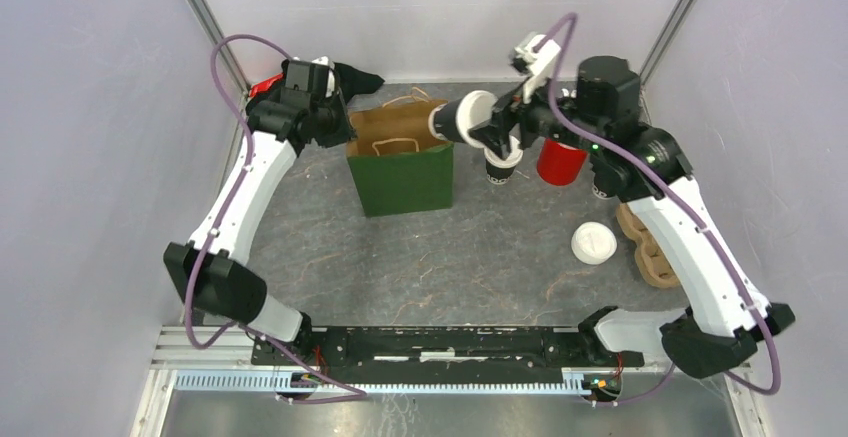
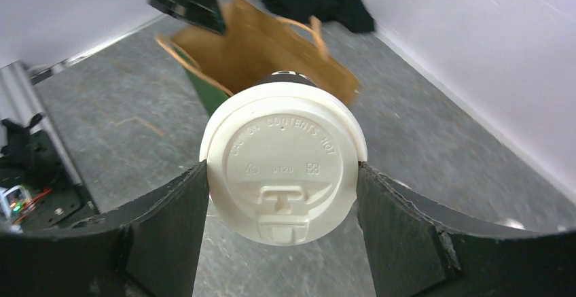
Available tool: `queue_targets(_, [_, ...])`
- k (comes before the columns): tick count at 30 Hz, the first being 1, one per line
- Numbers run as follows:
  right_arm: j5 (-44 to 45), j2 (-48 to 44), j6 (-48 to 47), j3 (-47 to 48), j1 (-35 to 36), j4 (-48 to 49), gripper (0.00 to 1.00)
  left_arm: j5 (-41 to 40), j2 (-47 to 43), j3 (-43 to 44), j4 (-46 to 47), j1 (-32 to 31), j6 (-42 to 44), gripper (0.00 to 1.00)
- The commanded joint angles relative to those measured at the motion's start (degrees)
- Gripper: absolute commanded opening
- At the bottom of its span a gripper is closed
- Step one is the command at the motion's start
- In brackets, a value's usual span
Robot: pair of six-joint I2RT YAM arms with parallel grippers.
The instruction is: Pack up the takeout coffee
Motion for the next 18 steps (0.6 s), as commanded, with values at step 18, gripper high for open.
queue_targets(18, [8.36, 8.93, -16.26, 10.93, 26.11, -6.92, 0.55, 9.51, -37.60, -40.22, 29.46, -1.66, 9.72, 0.02])
